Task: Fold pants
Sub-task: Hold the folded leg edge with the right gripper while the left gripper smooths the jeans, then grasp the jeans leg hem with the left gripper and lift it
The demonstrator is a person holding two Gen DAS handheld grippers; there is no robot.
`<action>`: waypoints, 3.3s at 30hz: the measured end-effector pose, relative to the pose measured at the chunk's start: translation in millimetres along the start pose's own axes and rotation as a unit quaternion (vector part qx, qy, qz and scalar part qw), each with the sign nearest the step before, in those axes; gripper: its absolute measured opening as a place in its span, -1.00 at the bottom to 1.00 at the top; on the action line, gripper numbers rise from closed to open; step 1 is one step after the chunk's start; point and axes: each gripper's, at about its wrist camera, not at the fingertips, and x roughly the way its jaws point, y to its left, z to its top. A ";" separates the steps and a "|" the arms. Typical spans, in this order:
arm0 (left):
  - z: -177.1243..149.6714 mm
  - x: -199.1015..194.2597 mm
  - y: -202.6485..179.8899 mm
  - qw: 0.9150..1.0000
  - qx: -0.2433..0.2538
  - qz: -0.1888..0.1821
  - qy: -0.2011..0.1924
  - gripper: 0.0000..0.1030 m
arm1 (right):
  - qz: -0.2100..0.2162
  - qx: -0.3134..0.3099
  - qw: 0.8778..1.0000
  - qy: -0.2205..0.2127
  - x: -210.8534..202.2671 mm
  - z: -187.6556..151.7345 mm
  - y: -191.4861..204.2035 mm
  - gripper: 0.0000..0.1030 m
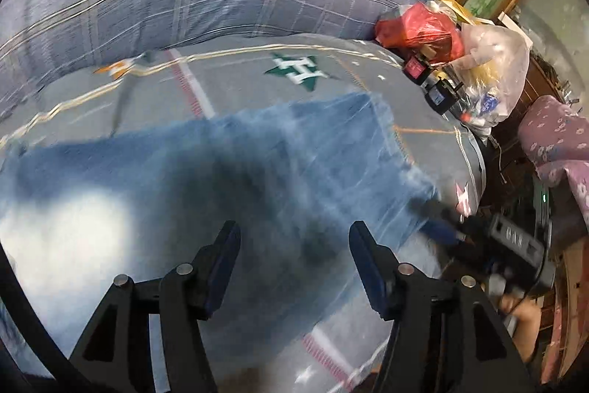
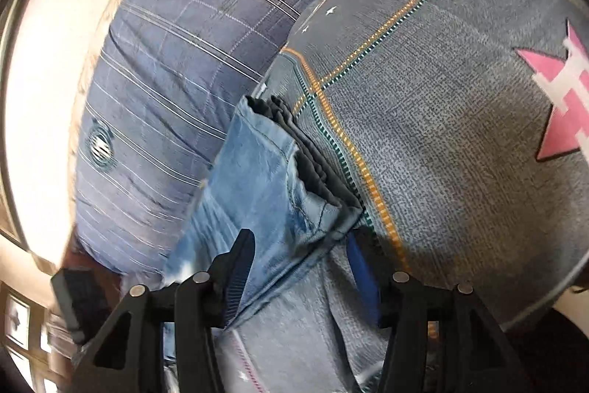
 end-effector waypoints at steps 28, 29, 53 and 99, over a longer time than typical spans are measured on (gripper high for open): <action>38.5 63.1 -24.2 0.997 -0.020 0.011 0.070 0.20 | 0.057 0.019 0.996 -0.061 -15.3 -5.1 -9.0 -0.07; 39.5 62.3 -24.5 0.997 -0.019 0.012 0.071 0.20 | 0.053 0.019 0.997 -0.062 -17.1 -5.7 -10.6 -0.03; 50.8 65.0 -22.0 0.996 -0.042 0.003 0.073 0.20 | 0.083 0.040 0.994 -0.054 13.9 -2.0 -5.9 0.13; 115.2 93.0 -113.2 0.981 0.062 0.079 0.165 -0.82 | 0.012 -0.193 0.978 -0.081 15.8 -12.1 71.7 -0.73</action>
